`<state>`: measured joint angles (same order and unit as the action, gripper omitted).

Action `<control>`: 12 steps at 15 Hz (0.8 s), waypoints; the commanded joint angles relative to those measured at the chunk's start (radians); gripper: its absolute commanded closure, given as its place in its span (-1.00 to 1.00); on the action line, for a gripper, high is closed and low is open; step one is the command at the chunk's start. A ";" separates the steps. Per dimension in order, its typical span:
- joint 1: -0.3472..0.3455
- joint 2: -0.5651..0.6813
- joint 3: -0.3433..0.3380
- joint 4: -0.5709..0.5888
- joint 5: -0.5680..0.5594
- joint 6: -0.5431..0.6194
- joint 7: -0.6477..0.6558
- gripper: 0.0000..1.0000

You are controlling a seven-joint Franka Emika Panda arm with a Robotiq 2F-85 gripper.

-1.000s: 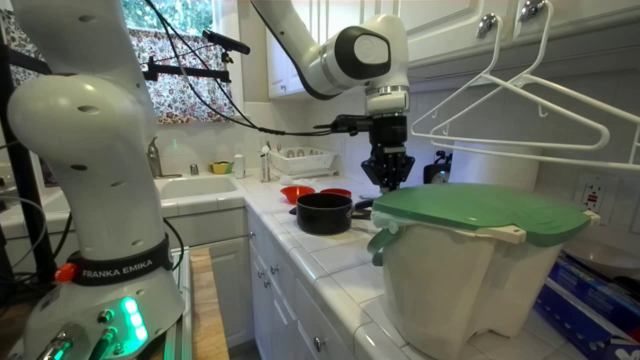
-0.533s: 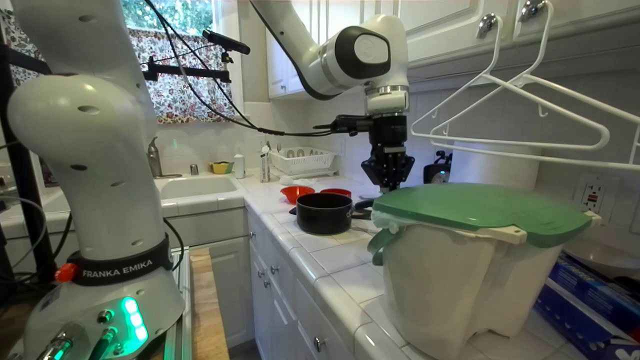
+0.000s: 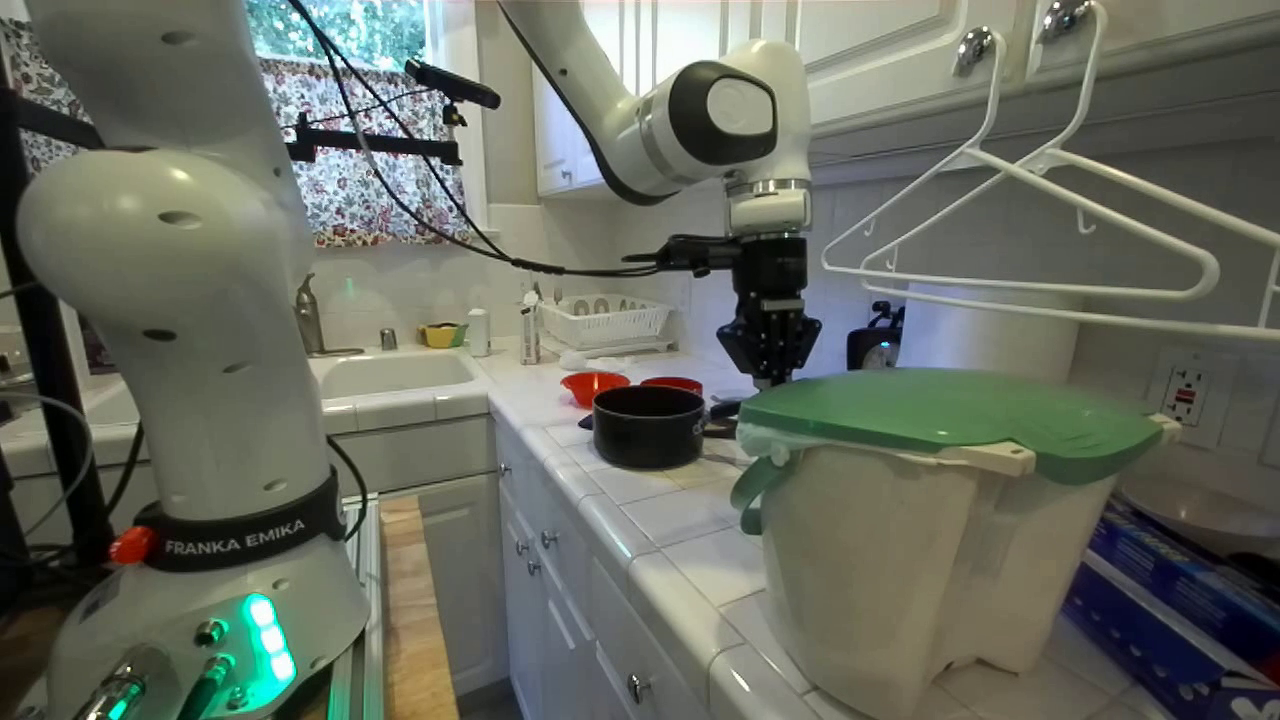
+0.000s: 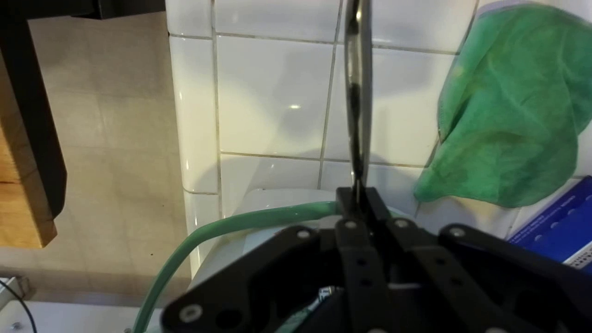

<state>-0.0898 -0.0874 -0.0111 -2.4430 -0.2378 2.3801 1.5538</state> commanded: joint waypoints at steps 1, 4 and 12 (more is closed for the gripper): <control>0.006 0.002 0.005 0.025 -0.030 -0.029 0.015 0.93; 0.007 0.002 0.005 0.027 -0.031 -0.030 0.014 0.93; 0.012 0.017 0.006 0.041 -0.029 -0.030 0.010 0.93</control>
<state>-0.0834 -0.0759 -0.0071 -2.4343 -0.2379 2.3795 1.5531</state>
